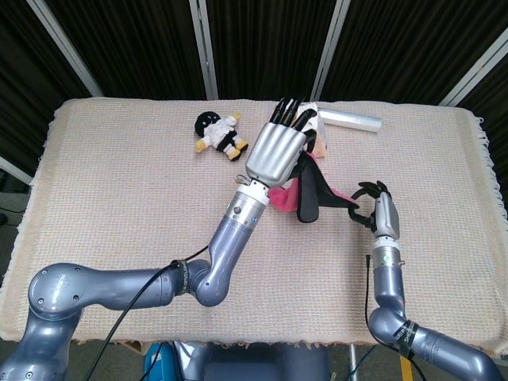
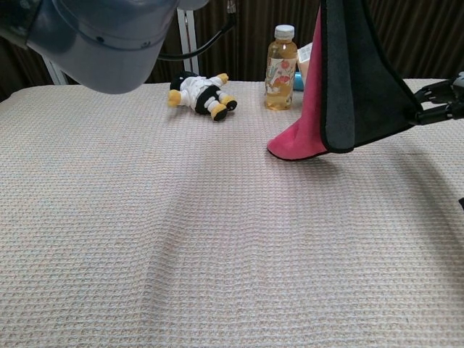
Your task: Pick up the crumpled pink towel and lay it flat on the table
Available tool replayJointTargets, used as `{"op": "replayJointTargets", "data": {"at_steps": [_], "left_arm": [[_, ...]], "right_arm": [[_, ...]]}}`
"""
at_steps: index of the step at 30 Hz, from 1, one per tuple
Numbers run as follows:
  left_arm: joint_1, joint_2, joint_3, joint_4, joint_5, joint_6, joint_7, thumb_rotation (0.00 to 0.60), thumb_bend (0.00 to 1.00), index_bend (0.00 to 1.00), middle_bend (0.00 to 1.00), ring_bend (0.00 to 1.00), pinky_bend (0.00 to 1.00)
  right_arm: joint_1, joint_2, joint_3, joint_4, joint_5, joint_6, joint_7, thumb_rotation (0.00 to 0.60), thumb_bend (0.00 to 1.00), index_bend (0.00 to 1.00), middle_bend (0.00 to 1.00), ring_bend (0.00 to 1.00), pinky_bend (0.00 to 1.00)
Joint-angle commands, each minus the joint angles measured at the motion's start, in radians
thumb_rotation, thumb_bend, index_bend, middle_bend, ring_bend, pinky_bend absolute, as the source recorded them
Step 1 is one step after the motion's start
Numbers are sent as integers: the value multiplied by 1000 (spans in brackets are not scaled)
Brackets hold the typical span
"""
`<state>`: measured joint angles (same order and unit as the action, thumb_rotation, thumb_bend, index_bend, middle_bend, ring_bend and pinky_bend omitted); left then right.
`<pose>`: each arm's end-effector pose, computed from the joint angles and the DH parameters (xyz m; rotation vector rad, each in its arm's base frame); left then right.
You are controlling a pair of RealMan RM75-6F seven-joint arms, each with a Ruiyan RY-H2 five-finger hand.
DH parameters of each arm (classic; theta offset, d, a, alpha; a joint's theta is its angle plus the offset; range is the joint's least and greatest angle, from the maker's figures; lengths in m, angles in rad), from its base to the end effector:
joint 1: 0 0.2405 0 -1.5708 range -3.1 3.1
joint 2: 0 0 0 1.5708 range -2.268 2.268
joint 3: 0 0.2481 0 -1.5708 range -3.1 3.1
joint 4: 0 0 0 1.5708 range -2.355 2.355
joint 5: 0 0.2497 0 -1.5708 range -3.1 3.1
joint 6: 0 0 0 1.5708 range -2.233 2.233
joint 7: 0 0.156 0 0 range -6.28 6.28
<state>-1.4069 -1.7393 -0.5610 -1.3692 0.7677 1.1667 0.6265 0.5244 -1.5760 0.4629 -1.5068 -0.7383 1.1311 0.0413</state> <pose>0.1713 0.4076 -0.0134 -1.6546 -0.6531 -1.4532 -0.2098 -0.3788 0.0047 0.8517 -1.5916 1.2412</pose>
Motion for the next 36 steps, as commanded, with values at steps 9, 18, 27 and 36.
{"op": "replayJointTargets", "data": {"at_steps": [9, 18, 27, 36], "left_arm": [[123, 101, 47, -110, 41, 7, -94, 600, 582, 580, 180, 0, 0], [230, 184, 75, -140, 66, -4, -204, 600, 582, 581, 183, 0, 0], [272, 197, 97, -96, 80, -36, -270, 600, 582, 582, 185, 0, 0], [269, 144, 85, 18, 77, -64, -336, 600, 582, 581, 188, 0, 0]], "right_arm": [[15, 95, 43, -94, -45, 13, -39, 600, 581, 792, 265, 7, 0], [38, 131, 72, -146, -57, 58, -87, 600, 586, 792, 265, 7, 0], [116, 118, 93, -140, -37, 89, -195, 600, 586, 792, 265, 7, 0], [216, 83, 141, -49, 21, 87, -267, 600, 586, 792, 265, 7, 0]]}}
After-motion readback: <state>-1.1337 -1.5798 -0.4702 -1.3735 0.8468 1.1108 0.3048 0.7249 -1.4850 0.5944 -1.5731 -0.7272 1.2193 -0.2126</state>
